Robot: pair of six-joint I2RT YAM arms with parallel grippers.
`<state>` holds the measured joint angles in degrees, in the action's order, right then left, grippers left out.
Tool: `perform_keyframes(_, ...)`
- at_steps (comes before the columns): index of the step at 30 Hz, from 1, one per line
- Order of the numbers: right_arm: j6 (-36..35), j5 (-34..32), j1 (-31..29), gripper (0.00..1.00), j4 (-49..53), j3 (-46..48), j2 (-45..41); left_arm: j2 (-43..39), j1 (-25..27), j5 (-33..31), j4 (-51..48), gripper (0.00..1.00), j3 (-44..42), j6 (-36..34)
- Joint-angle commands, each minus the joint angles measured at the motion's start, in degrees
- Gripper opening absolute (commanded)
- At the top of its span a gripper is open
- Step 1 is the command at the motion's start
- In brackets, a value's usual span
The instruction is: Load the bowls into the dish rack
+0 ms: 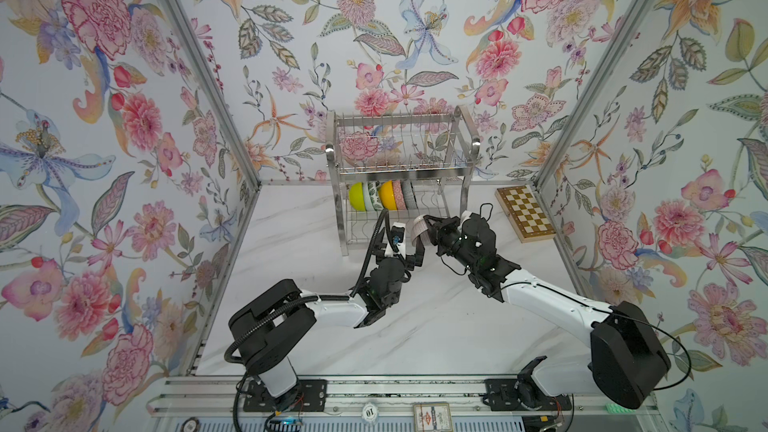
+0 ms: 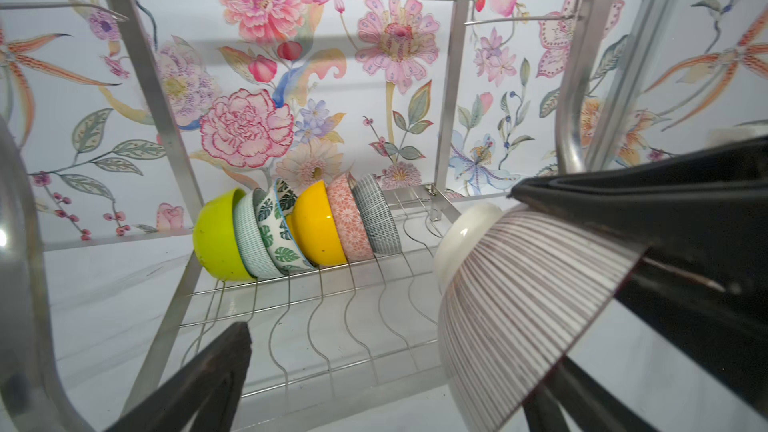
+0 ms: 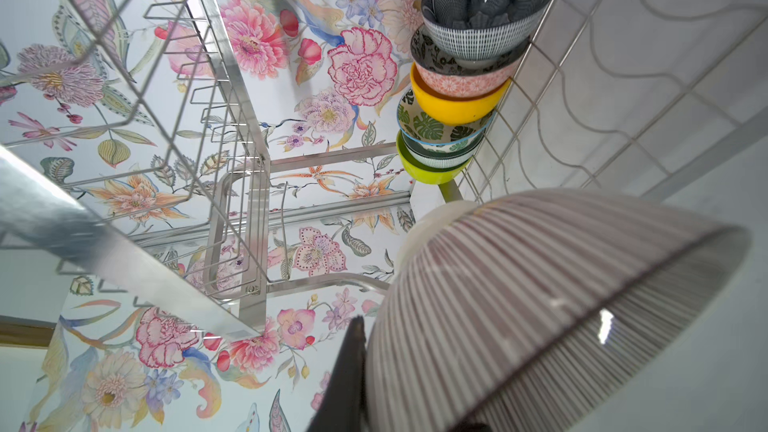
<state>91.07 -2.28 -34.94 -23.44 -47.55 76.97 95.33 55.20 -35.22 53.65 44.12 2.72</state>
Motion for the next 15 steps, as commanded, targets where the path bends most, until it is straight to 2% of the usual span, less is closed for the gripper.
perform_keyframes(1,-11.1,-4.7,3.1,0.0,9.8,0.9,-7.3,-3.1,-1.0,0.8,-3.8,0.99,0.6,4.6)
perform_keyframes(4,-18.1,-5.6,9.1,0.0,17.7,0.6,-12.2,-3.5,-1.2,2.3,-4.7,0.99,1.3,6.2)
perform_keyframes(7,-22.8,-3.6,15.6,0.0,22.9,0.0,-14.7,-3.5,-1.5,4.0,-5.4,0.99,2.4,7.2)
perform_keyframes(11,-26.5,0.6,23.5,0.0,24.3,-0.3,-14.9,-3.3,-2.2,8.7,-6.5,0.99,4.7,9.6)
perform_keyframes(15,-31.8,4.3,30.3,0.0,23.5,-2.9,-11.6,-2.6,-3.5,13.1,-9.7,0.99,8.2,12.9)
